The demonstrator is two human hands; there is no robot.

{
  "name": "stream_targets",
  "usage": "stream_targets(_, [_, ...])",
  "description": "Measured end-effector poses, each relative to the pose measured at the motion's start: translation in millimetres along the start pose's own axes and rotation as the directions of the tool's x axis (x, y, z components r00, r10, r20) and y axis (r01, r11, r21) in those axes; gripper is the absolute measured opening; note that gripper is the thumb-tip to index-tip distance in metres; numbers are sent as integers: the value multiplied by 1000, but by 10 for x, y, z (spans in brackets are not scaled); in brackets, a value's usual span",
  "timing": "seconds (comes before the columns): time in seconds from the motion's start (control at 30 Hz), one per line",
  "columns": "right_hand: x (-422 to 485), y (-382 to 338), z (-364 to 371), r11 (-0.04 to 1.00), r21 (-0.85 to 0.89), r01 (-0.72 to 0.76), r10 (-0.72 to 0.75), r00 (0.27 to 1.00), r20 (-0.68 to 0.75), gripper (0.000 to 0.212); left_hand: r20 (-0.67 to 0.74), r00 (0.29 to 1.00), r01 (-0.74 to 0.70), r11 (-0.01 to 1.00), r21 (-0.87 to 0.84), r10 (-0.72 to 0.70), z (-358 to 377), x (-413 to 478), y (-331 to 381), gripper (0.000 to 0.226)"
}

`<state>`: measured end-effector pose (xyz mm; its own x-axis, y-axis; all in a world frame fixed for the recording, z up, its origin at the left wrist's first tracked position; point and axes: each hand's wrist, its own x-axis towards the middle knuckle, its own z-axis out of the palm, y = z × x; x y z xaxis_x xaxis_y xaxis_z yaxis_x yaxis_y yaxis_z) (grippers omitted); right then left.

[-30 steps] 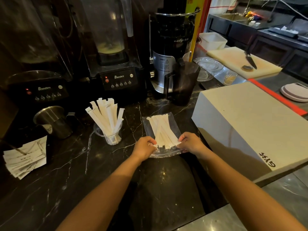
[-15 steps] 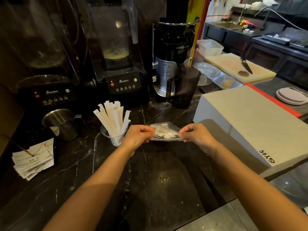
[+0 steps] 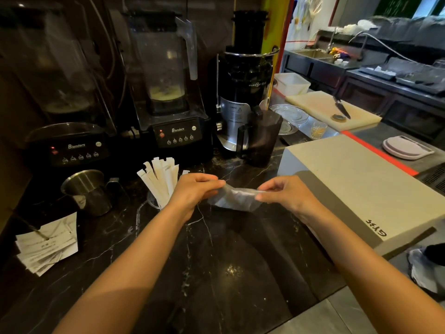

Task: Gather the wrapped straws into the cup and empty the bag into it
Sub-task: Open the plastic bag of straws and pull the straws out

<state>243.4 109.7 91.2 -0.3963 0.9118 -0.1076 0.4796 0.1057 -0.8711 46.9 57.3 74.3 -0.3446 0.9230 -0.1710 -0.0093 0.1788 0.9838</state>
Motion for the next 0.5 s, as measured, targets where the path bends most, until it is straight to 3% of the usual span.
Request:
stream_targets(0.3, [-120, -209, 76, 938, -284, 197, -176, 980, 96, 26, 83, 996, -42, 999, -7, 42, -21, 33, 266, 6])
stream_targets(0.5, [-123, -359, 221, 956, -215, 199, -146, 959, 242, 29, 127, 990, -54, 998, 9, 53, 4, 69, 374, 6])
